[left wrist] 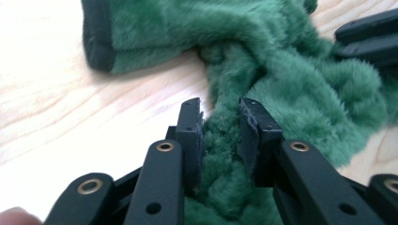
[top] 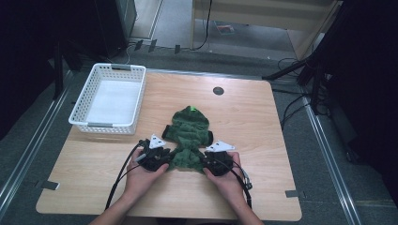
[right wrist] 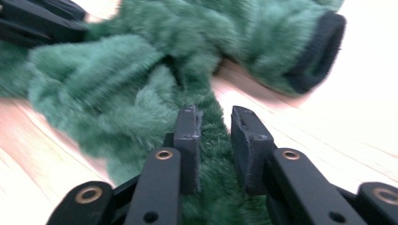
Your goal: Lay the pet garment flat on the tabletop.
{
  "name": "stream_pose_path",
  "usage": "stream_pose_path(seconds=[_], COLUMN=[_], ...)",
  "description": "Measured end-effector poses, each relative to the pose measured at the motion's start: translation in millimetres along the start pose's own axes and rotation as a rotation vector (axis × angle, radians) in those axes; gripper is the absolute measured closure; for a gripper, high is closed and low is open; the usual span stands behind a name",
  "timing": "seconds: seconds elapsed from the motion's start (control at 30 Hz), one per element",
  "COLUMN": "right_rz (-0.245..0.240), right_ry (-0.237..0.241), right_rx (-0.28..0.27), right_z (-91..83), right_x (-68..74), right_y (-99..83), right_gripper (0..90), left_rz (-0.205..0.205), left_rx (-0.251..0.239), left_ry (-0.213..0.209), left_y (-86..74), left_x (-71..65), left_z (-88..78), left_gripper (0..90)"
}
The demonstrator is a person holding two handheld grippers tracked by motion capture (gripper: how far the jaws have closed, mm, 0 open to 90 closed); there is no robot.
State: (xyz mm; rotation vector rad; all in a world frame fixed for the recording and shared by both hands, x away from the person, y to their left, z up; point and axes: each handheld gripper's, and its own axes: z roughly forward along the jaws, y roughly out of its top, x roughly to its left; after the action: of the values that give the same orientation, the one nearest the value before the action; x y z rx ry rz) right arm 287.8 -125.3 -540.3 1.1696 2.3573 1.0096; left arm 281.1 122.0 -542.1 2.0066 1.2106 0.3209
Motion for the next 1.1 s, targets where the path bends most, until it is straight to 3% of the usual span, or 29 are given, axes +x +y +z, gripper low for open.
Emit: stream_pose_path(seconds=[0.1, 0.23, 0.33, 0.4, 0.47, 0.67, 0.8, 0.9, 1.1], right_rz=[-0.012, 0.007, 0.03, 0.06, 0.079, 0.056, 0.04, 0.054, 0.058], right_ry=[-0.013, 0.037, 0.034, 0.023, 0.031, 0.042, 0.014, -0.012, -0.053], right_rx=[-0.005, -0.064, -0.099, -0.114, -0.105, -0.052, -0.04, -0.042, -0.04], right_z=[-2.2, -12.3, -27.9, -38.5, -44.7, -46.1, -39.3, -38.3, -38.6], right_x=[-3.7, -5.2, -9.4, -15.5, -20.1, -24.8, -24.9, -27.6, -31.2], right_y=[-2.6, -2.9, -6.3, -12.3, -19.8, -42.5, -44.0, -44.2, -43.4], right_gripper=[73.6, 65.2, 62.4, 62.4, 62.1, 62.3, 61.6, 62.8, 64.4], left_rz=[-0.02, -0.039, -0.051, -0.068, -0.055, -0.015, -0.003, 0.005, 0.012], left_rx=[-0.02, -0.097, -0.129, -0.124, -0.09, -0.048, -0.055, -0.057, -0.047], left_ry=[-0.037, -0.089, -0.074, -0.085, -0.069, -0.069, -0.07, -0.075, -0.144], left_y=[-2.3, -3.8, -8.8, -16.1, -24.1, -35.6, -37.8, -38.8, -39.3], left_x=[4.5, 8.1, 14.5, 18.3, 18.8, 18.9, 18.8, 18.8, 19.7], left_z=[-1.4, -13.3, -27.7, -32.4, -30.6, -27.4, -28.3, -29.2, -29.9], left_gripper=[70.4, 54.4, 51.0, 49.6, 49.6, 73.6, 78.6, 80.7, 83.4])
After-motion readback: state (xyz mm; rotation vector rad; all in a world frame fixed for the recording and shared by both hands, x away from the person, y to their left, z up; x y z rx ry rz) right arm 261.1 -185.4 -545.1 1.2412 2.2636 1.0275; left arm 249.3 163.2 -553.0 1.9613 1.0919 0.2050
